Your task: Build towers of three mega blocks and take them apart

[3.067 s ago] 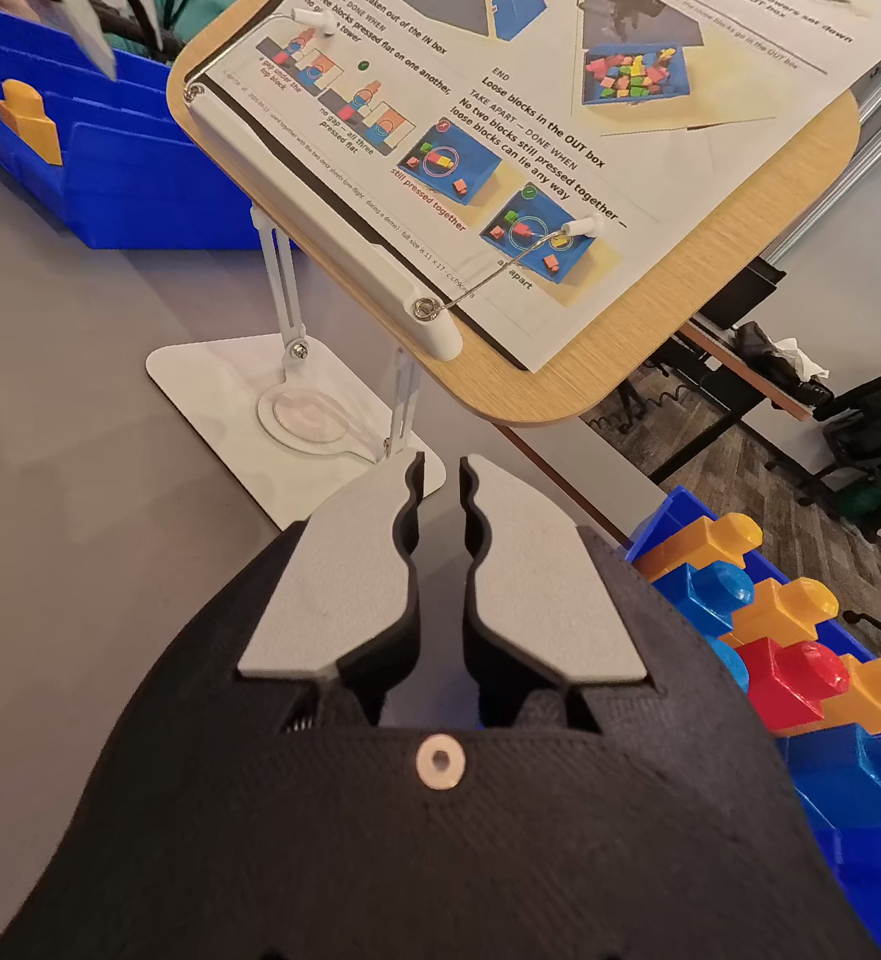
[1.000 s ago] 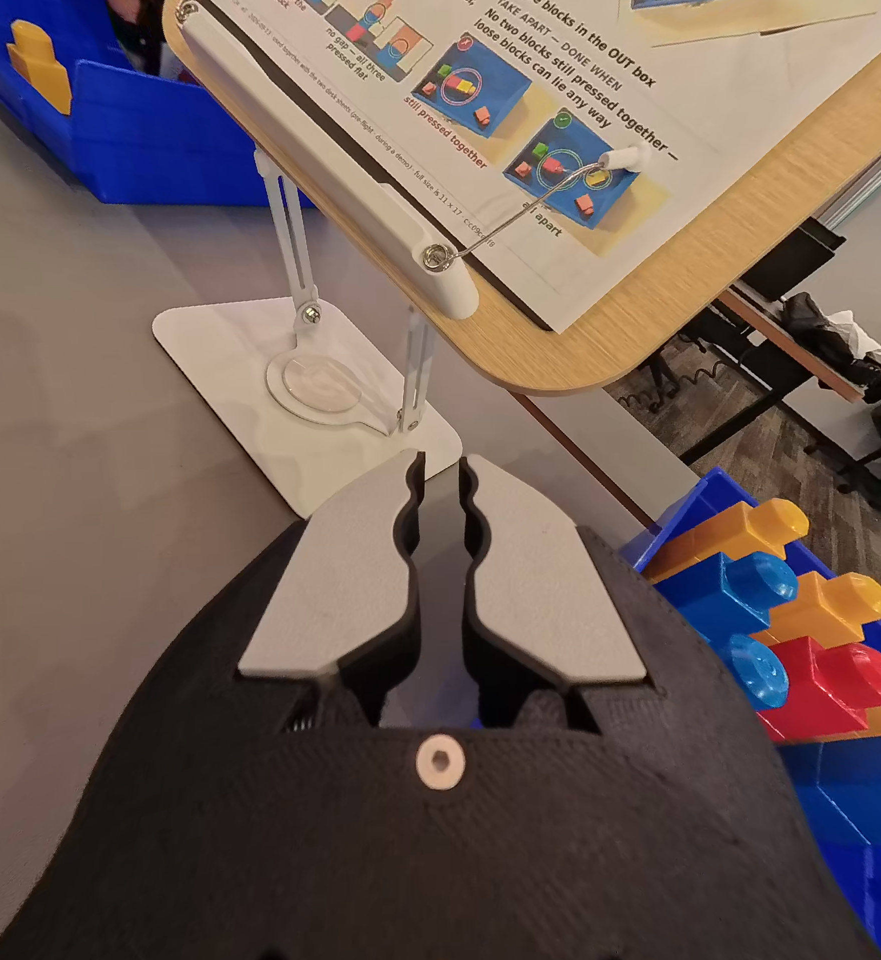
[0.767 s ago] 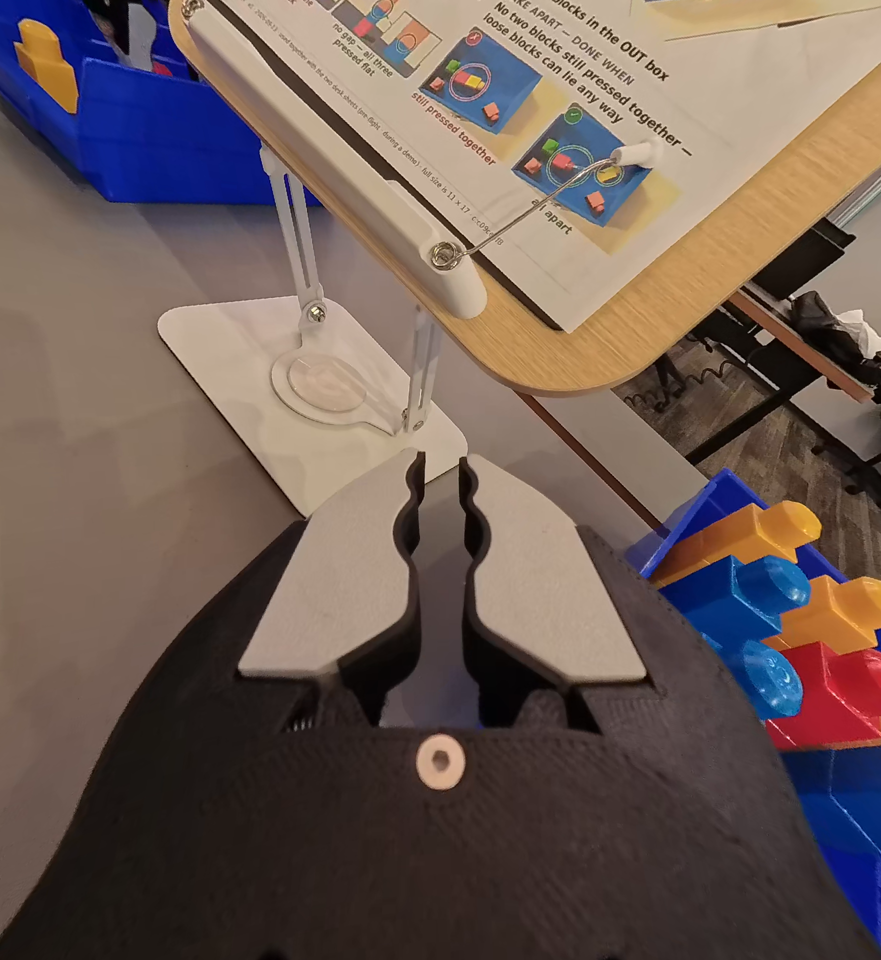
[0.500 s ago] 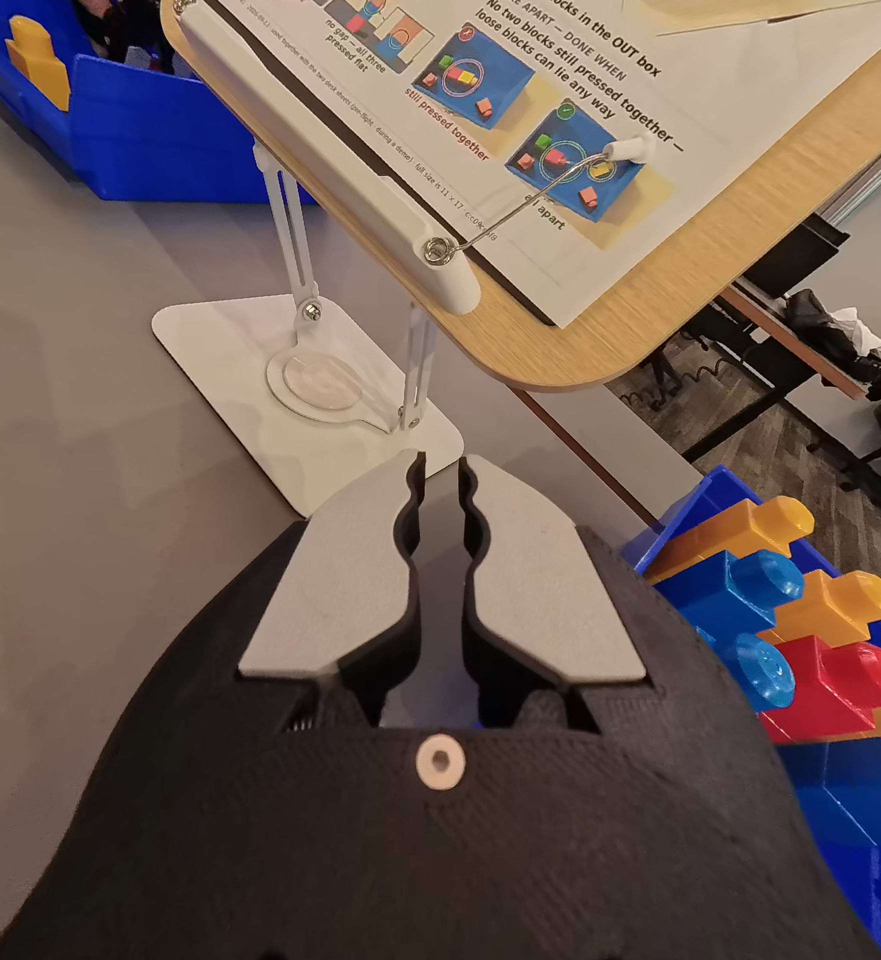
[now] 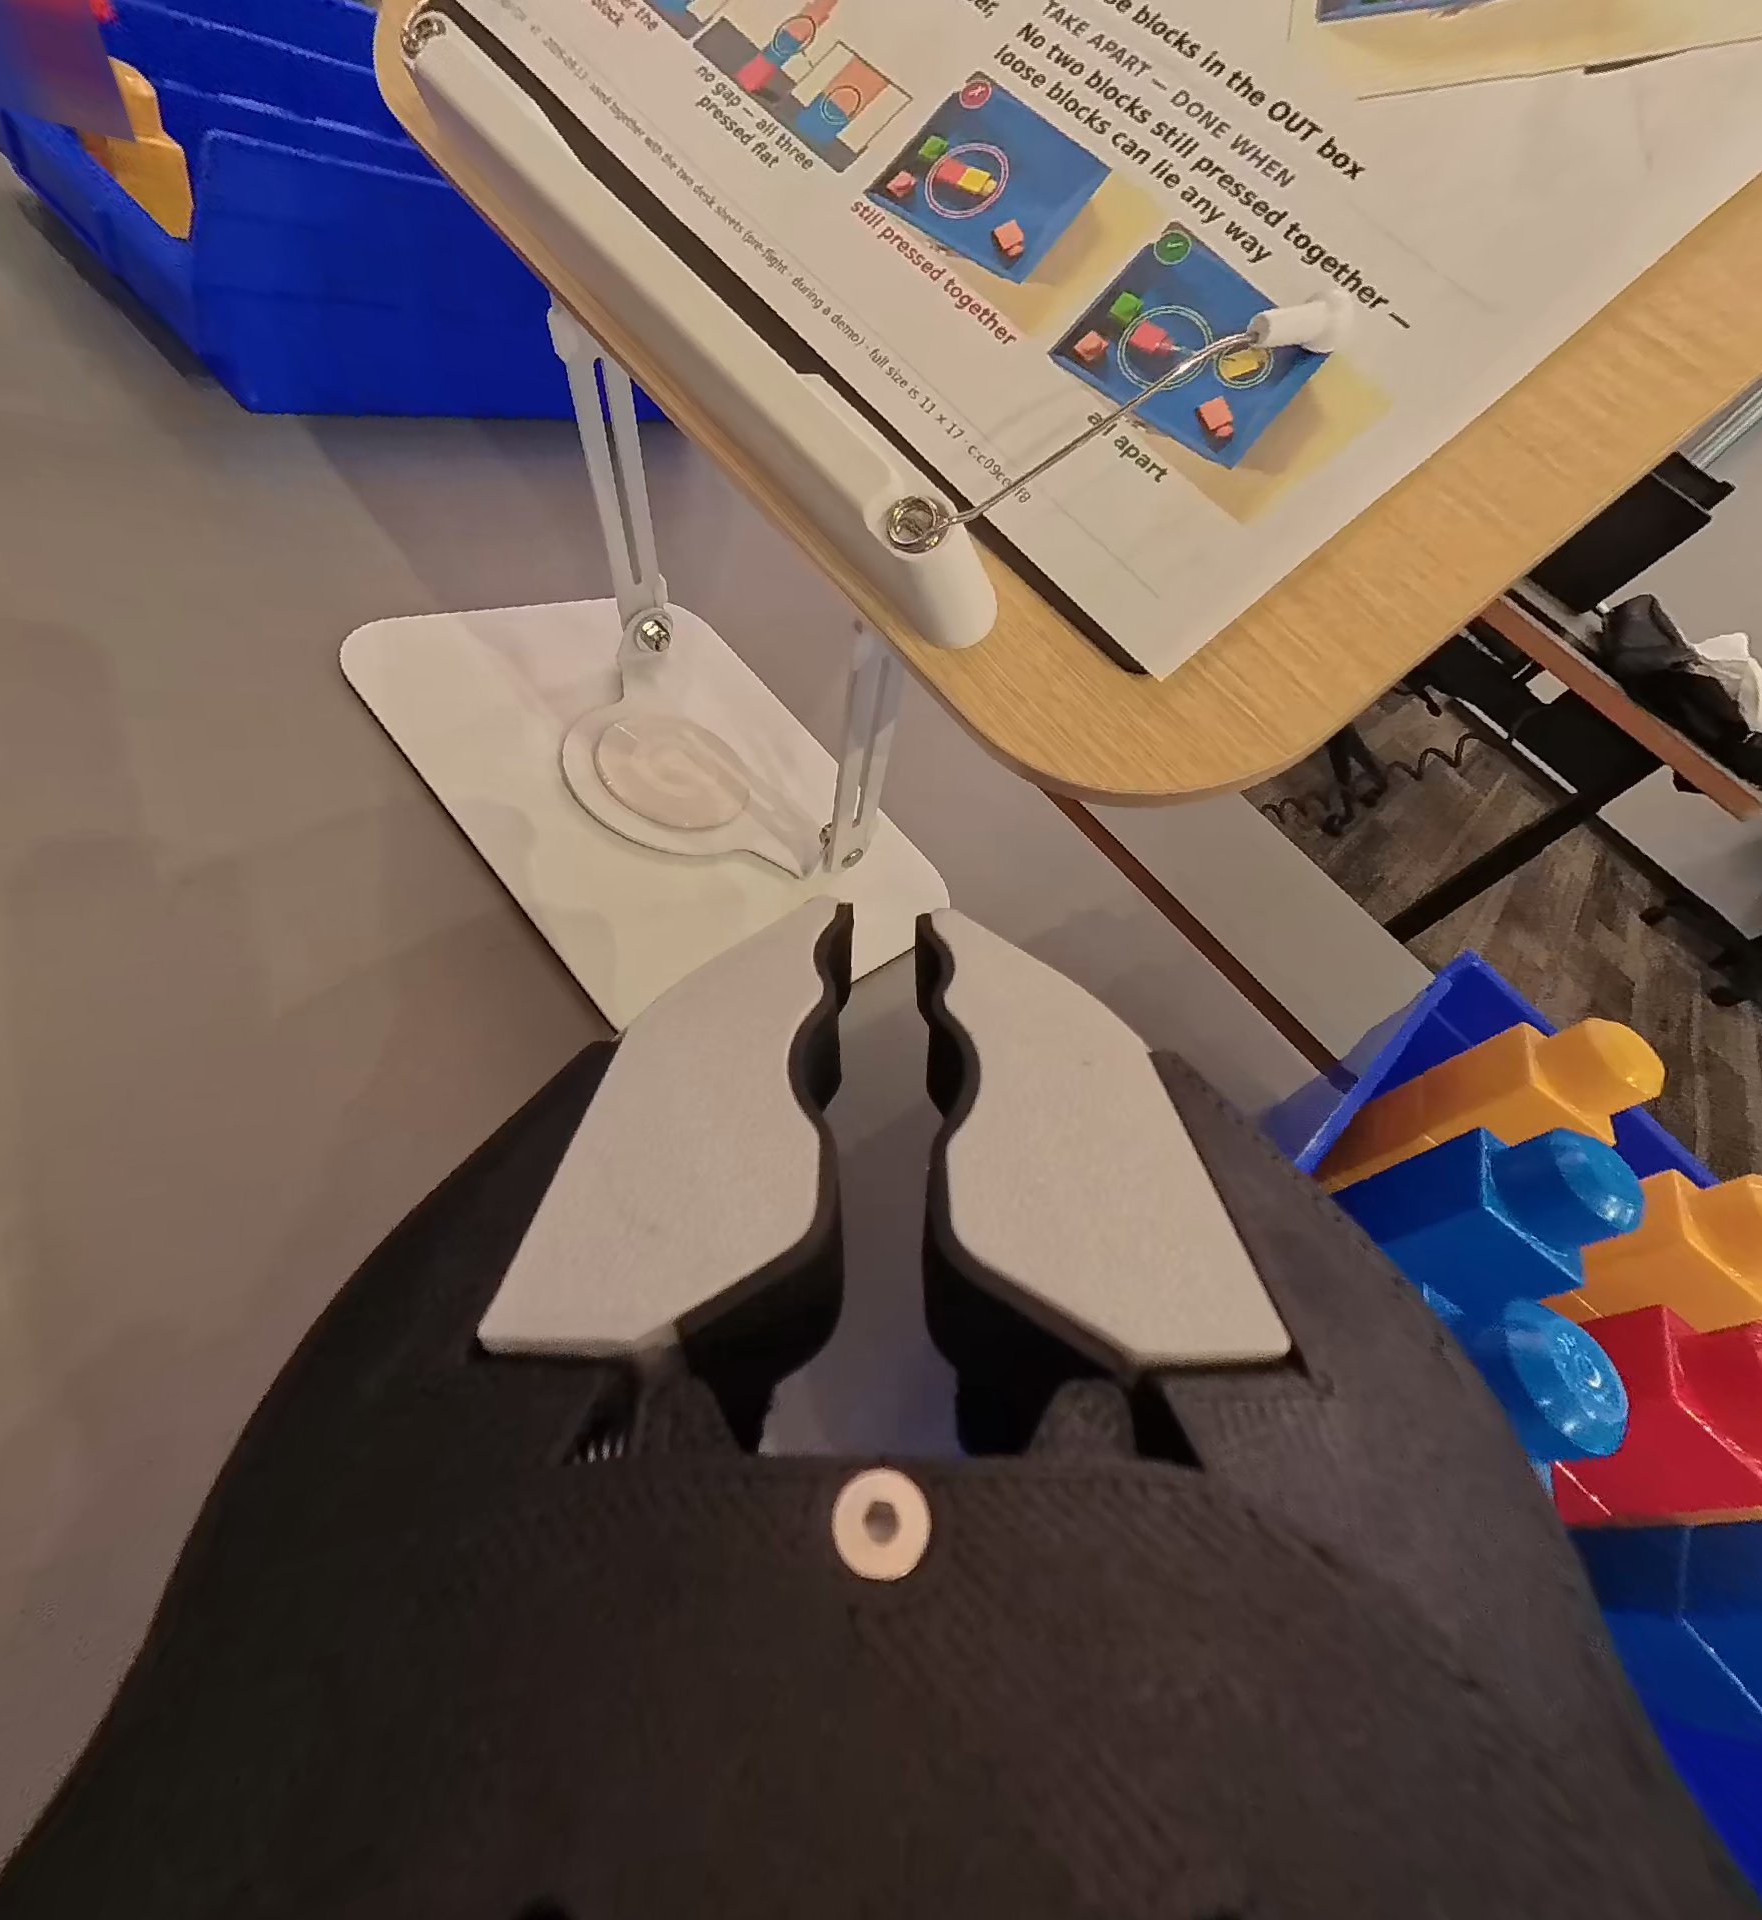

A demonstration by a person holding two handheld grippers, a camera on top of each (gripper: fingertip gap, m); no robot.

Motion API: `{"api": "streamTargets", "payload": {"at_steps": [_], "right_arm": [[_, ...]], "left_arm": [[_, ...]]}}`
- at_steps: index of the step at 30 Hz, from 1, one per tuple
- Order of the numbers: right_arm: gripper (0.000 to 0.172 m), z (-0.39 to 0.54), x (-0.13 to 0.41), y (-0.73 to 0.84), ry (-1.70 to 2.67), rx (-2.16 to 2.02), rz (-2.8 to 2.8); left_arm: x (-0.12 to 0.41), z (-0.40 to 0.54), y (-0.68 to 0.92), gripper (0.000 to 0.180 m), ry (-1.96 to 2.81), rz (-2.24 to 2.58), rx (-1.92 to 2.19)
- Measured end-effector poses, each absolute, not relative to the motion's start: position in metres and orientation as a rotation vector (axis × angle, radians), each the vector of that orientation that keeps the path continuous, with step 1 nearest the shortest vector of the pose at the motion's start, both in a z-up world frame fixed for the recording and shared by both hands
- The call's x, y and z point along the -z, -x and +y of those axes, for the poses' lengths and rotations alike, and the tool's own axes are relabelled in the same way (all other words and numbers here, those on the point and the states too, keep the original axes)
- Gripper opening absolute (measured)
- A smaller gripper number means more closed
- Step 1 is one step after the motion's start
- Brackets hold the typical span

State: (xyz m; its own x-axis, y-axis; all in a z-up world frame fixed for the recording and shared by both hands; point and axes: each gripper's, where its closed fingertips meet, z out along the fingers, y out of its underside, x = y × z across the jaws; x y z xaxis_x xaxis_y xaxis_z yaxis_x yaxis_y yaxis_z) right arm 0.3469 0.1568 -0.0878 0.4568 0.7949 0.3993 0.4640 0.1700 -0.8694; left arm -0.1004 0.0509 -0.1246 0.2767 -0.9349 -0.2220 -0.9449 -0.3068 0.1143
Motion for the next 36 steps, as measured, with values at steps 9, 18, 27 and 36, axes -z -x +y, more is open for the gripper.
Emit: {"api": "streamTargets", "payload": {"at_steps": [9,18,27,36], "right_arm": [[0.01,0.158,0.088,-0.351,1.472,-0.339,-1.161],[0.01,0.157,0.087,-0.351,1.469,-0.338,-1.167],[0.01,0.156,0.086,-0.351,1.464,-0.339,-1.17],[0.01,0.156,0.086,-0.351,1.463,-0.345,-1.167]], "left_arm": [[0.179,-0.021,0.018,0.036,2.355,2.128,-0.229],[0.221,-0.038,0.008,0.037,2.406,2.185,-0.21],[0.22,-0.038,0.009,0.055,2.413,2.14,-0.219],[0.15,0.009,0.077,0.059,2.472,1.799,-0.332]]}}
